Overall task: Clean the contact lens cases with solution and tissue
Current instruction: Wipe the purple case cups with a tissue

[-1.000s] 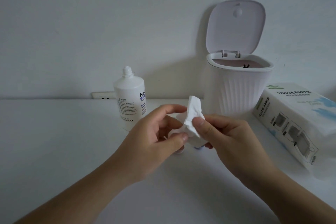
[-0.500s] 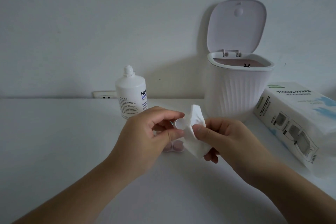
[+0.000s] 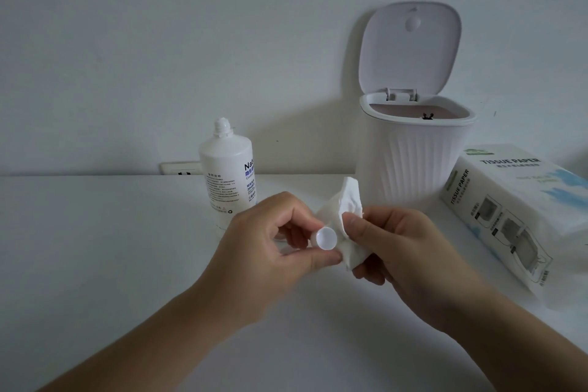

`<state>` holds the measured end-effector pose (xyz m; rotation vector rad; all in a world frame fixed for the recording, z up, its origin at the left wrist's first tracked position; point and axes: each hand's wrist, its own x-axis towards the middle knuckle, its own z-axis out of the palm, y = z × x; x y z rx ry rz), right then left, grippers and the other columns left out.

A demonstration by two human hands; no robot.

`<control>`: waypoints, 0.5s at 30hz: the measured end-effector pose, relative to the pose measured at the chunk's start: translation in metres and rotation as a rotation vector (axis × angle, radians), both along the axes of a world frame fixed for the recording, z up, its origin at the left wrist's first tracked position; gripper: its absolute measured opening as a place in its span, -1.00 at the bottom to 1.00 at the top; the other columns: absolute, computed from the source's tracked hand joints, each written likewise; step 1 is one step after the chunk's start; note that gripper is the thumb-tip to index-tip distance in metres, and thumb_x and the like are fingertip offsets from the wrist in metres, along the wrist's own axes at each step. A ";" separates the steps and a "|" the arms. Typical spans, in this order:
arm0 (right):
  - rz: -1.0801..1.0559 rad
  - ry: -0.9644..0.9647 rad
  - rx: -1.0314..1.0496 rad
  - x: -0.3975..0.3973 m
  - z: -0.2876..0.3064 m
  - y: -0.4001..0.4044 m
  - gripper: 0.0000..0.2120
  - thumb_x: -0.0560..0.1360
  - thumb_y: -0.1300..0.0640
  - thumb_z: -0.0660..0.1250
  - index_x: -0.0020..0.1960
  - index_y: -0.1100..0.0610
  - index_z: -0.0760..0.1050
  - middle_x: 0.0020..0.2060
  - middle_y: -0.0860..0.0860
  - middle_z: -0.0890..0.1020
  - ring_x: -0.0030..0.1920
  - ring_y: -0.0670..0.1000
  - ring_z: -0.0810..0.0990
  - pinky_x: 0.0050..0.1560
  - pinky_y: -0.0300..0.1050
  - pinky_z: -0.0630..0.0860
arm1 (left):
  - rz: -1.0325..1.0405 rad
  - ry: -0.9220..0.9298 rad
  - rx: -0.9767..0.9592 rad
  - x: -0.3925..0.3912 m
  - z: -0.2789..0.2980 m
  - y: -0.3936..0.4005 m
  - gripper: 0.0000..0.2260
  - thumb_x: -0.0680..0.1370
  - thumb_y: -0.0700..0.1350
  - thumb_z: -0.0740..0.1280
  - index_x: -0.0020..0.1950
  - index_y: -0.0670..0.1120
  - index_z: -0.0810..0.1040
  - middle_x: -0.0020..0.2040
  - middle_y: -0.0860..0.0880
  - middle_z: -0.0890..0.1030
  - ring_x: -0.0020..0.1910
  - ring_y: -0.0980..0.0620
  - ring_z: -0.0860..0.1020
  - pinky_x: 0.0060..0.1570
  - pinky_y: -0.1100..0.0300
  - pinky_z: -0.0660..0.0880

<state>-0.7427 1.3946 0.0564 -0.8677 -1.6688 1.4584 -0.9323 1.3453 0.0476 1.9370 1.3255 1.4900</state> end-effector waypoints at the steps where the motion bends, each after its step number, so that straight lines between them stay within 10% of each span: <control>1: 0.015 -0.025 0.018 0.001 0.000 0.000 -0.71 0.54 -0.03 0.35 -0.19 0.16 0.68 -0.46 0.11 0.60 -0.50 -0.05 0.44 -0.45 -0.28 0.38 | -0.011 0.000 -0.016 -0.002 0.001 0.001 -0.76 0.30 0.03 0.60 -0.15 0.06 0.61 -0.20 0.07 0.63 -0.22 0.04 0.60 -0.16 0.24 0.53; 9: 0.177 -0.311 0.041 0.006 0.003 0.000 -0.75 0.54 -0.04 0.37 -0.22 0.07 0.66 -0.45 0.05 0.63 -0.48 -0.06 0.47 -0.43 -0.24 0.37 | -0.154 0.236 -0.197 -0.026 0.010 0.006 -0.80 0.43 -0.08 0.54 -0.08 0.20 0.63 -0.12 0.12 0.60 -0.10 0.03 0.59 -0.01 0.30 0.49; 15: 0.030 -0.102 0.049 0.003 0.003 0.001 -0.70 0.59 0.04 0.34 -0.27 0.10 0.67 -0.46 0.07 0.61 -0.49 -0.04 0.49 -0.46 -0.25 0.40 | -0.074 0.033 -0.090 -0.007 -0.001 0.000 -0.76 0.30 0.02 0.62 -0.16 0.06 0.61 -0.22 0.07 0.64 -0.25 0.09 0.60 -0.16 0.27 0.52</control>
